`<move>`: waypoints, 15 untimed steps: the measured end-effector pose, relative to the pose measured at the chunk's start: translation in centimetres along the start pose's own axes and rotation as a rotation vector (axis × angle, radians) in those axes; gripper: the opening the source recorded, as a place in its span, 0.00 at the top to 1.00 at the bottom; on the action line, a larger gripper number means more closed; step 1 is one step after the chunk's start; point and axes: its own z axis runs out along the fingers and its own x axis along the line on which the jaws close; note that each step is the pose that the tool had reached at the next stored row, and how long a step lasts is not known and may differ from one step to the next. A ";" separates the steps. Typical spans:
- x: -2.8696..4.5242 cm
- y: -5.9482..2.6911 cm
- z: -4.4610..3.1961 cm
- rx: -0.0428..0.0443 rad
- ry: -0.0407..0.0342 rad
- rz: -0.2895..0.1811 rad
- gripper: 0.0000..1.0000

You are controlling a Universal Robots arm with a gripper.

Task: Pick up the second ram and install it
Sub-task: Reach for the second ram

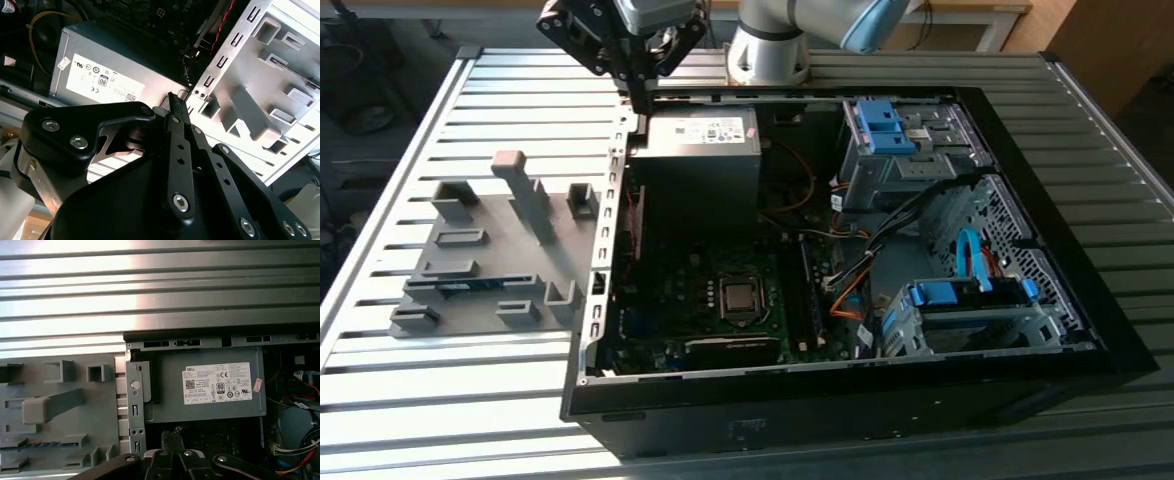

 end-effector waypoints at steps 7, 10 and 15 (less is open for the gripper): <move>0.13 -0.01 0.01 -0.0001 -0.0001 0.000 0.89; 0.18 -0.01 0.01 0.0000 0.0000 0.000 0.89; 0.27 -0.02 0.01 -0.0001 0.0000 0.000 0.89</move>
